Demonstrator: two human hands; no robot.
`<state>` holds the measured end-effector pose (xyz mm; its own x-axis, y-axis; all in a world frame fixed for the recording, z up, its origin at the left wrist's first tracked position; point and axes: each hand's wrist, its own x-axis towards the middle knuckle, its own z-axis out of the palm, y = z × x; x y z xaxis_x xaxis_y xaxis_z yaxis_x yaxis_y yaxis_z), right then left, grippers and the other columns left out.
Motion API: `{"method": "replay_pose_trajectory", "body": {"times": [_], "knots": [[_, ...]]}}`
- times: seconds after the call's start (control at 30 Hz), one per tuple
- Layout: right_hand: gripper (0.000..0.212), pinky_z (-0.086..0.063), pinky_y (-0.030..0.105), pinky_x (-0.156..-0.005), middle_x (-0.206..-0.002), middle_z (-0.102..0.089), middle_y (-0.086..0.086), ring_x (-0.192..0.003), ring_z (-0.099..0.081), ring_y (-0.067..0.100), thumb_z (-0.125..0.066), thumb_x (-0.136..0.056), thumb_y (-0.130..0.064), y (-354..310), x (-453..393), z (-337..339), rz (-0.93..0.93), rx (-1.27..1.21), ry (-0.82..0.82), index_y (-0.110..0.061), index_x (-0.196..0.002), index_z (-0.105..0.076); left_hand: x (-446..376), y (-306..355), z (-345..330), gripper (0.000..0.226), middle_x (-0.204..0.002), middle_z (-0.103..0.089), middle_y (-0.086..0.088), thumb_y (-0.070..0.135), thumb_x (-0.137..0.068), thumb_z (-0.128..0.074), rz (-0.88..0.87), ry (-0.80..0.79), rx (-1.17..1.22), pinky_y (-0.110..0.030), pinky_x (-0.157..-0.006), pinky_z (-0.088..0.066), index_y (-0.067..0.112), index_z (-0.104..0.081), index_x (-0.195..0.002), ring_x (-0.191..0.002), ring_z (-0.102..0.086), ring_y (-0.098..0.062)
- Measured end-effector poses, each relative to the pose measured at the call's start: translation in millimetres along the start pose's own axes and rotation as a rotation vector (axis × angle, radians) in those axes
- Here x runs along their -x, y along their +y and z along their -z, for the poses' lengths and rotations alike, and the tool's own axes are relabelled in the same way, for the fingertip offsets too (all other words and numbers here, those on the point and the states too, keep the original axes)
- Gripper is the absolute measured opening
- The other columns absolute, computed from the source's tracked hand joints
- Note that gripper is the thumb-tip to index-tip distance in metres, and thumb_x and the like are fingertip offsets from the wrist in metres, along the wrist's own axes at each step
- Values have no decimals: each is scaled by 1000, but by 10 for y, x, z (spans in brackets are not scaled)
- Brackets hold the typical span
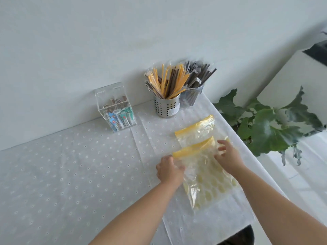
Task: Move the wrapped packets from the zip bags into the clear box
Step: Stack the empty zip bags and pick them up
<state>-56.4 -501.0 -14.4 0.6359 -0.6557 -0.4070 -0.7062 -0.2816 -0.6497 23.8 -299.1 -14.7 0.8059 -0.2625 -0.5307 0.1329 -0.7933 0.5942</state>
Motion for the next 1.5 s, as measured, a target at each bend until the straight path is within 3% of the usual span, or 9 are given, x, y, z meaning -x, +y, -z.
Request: {"method": "replay_pose_trajectory", "body": {"times": [0.13, 0.3, 0.5, 0.73, 0.97, 1.07, 1.2, 1.4, 1.5], "knots": [[63, -47, 30, -68, -107, -60, 9, -86, -59, 22, -66, -85, -10, -14, -13, 66, -151, -335, 68, -26, -138, -37, -20, 172, 71, 20, -93, -72, 8, 12, -93, -55, -75, -15, 399, -20, -68, -46, 31, -56, -90, -82, -62, -11], [28, -45, 23, -68, -93, -63, 4, -87, -60, 19, -67, -87, -10, -131, -91, 329, -164, -364, -31, -17, -114, -66, -223, 439, 119, 26, -83, -69, 7, 1, -95, -51, -54, 63, 644, -20, -71, -45, 24, -50, -84, -70, -60, -3], [26, -48, 25, -64, -89, -64, -2, -70, -56, 15, -61, -90, -17, -265, -503, 472, -68, -290, 155, -18, -114, -70, -466, 507, -13, 12, -87, -66, 2, 30, -94, -56, -68, 107, 411, -29, -65, -41, 23, -53, -84, -73, -57, -16], [72, -38, 45, -103, -143, -37, 5, -130, -34, 33, -67, -81, -48, -138, -697, 305, -120, 205, 16, -33, -144, -34, -461, 470, -139, 45, -115, -53, -6, 29, -87, -65, 53, 15, 274, -32, -78, -43, 9, -48, -123, -91, -54, -23], [63, -42, 23, -51, -97, -53, 4, -64, -52, 16, -59, -84, -18, -26, -448, 311, -12, 25, -47, -27, -142, -35, -221, 426, -285, 78, -123, -34, 4, 12, -82, -63, 102, -49, 456, -38, -90, -45, 32, -18, -143, -105, -49, -24], [69, -45, 23, -57, -89, -52, -1, -70, -55, 16, -67, -81, -22, 41, -355, 376, -138, -171, -116, -31, -140, -33, -201, 361, -262, 89, -124, -40, 4, 2, -78, -66, 105, -62, 569, -35, -82, -52, 35, -16, -144, -95, -57, -17], [88, -49, 41, -99, -122, -63, 6, -110, -63, 25, -82, -69, -27, 239, -194, 488, -312, -483, -324, -18, -144, -37, -183, 286, -194, 72, -125, -60, -10, 5, -83, -71, 177, -147, 683, -33, -74, -54, 21, -32, -141, -99, -67, -25], [40, -50, 50, -96, -116, -70, 13, -104, -67, 30, -72, -83, -8, 521, 241, 438, -332, -712, -600, -18, -121, -64, 91, 254, -18, 65, -101, -70, -8, 6, -89, -65, 247, -341, 667, -38, -69, -57, 10, -32, -145, -81, -69, -23], [34, -52, 37, -95, -115, -70, 12, -99, -66, 24, -65, -88, 0, 588, 454, 382, -309, -835, -600, -19, -116, -67, 218, 200, 99, 20, -54, -69, 7, 1, -95, -54, 182, -439, 633, -26, -45, -55, 20, -55, -102, -51, -69, -11]]}}
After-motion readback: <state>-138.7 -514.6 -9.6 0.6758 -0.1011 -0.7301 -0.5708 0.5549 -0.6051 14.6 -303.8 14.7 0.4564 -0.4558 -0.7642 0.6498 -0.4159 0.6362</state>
